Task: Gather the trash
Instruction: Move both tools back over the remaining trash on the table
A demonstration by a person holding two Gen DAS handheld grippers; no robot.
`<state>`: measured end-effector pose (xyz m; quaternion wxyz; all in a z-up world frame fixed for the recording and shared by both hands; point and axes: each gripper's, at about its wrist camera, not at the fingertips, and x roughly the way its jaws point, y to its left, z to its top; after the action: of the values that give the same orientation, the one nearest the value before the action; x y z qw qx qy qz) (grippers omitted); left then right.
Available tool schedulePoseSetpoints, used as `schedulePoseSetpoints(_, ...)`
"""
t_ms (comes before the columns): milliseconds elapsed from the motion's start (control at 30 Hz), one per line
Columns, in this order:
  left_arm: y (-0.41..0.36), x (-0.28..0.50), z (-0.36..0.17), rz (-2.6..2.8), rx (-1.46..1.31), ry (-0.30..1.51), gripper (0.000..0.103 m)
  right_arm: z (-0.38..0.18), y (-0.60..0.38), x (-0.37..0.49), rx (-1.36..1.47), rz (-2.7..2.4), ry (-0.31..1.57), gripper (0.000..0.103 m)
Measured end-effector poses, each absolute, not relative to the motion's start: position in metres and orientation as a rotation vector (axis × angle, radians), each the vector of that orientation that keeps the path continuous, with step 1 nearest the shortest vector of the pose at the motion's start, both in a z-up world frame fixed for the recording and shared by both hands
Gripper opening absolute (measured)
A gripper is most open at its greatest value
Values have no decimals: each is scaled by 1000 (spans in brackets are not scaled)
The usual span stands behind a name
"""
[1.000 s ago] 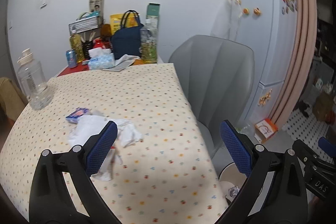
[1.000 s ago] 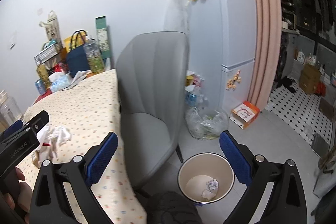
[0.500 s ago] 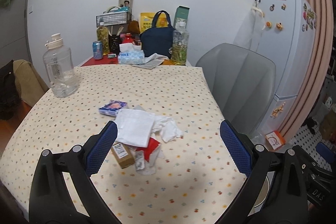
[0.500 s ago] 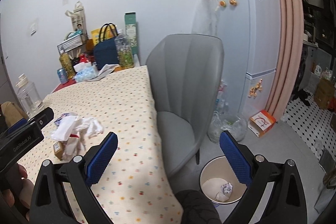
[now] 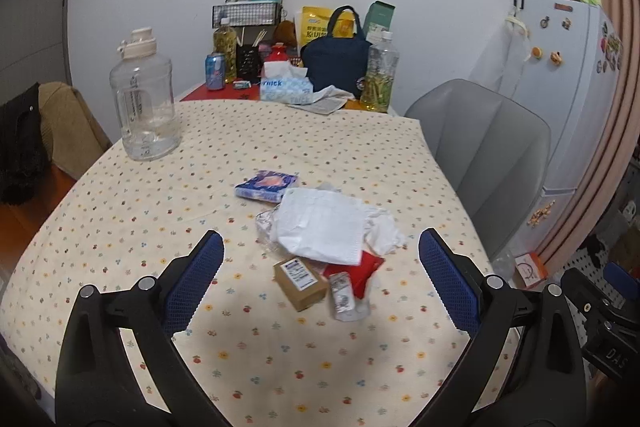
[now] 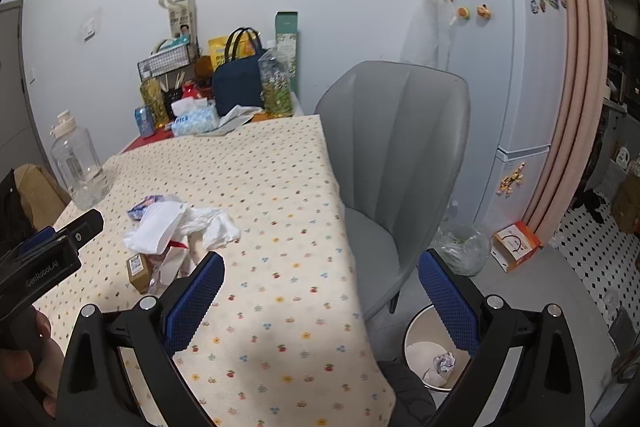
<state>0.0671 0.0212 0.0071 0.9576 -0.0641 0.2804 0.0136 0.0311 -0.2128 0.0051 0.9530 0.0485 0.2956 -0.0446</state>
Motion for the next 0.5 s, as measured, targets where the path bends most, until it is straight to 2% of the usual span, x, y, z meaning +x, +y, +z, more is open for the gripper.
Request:
schedulePoseSetpoints(267, 34, 91, -19, 13, -135, 635, 95, -10, -203, 48, 94, -88, 636, 95)
schedulePoseSetpoints(400, 35, 107, -29, -3, -149, 671, 82, -19, -206, 57, 106, -95, 659, 95)
schedulePoseSetpoints(500, 38, 118, -34, -13, -175, 691, 75, -24, -209, 62, 113, -103, 672, 95)
